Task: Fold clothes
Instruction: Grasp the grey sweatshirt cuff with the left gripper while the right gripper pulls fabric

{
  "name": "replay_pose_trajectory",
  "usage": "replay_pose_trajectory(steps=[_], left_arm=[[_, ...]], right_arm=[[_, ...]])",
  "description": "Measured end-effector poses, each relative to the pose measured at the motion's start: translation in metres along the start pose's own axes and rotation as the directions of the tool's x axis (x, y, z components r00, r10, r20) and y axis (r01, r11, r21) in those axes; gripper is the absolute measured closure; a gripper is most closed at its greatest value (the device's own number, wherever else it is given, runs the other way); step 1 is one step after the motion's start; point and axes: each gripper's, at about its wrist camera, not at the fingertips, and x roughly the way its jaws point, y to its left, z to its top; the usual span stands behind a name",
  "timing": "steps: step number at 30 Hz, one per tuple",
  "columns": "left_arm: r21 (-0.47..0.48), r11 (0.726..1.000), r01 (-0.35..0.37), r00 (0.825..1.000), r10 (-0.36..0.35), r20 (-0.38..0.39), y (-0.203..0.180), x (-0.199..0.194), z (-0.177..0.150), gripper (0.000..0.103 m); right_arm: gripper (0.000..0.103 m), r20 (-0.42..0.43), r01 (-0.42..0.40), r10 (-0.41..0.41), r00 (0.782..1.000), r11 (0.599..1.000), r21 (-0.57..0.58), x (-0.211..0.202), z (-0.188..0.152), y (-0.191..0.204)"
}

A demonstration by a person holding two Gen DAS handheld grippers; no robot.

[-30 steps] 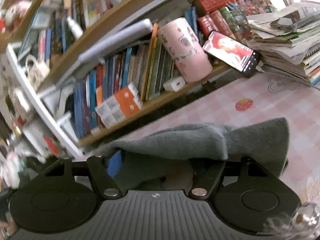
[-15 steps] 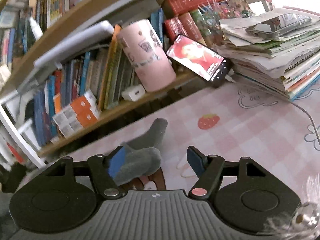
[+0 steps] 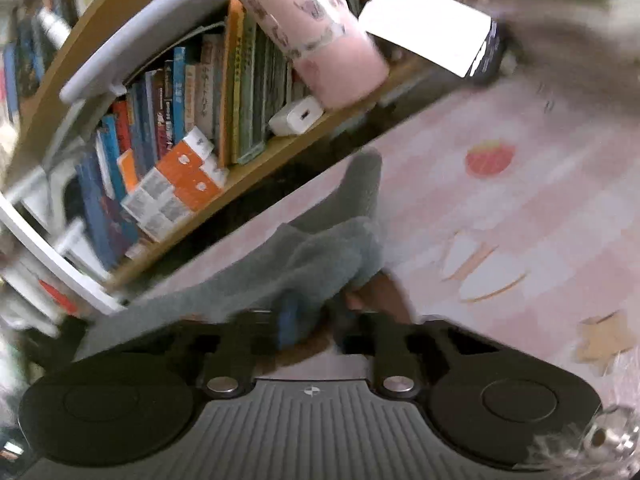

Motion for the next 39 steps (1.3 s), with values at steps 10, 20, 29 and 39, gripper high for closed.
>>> replay_pose_trajectory(steps=[10, 20, 29, 39], left_arm=[[-0.071, 0.979, 0.191, 0.978, -0.184, 0.097, 0.002, -0.017, 0.007, 0.082], [-0.109, 0.992, 0.060, 0.998, -0.063, -0.016, 0.005, 0.027, 0.012, 0.082], [-0.112, 0.994, -0.013, 0.999, 0.008, -0.045, 0.019, 0.029, 0.006, 0.081], [-0.045, 0.998, -0.036, 0.997, 0.033, -0.066, 0.009, 0.024, 0.004, 0.066]], right_arm=[[0.097, 0.316, -0.373, 0.325, 0.891, 0.922, 0.102, -0.095, 0.014, -0.008], [0.093, 0.294, -0.248, 0.201, 0.934, 0.959, 0.135, -0.040, 0.037, -0.005], [0.059, 0.165, -0.159, 0.147, 0.975, 0.986, 0.058, -0.026, 0.020, -0.005], [0.054, -0.057, -0.147, 0.138, 0.989, 0.968, -0.203, -0.036, -0.047, 0.046]])
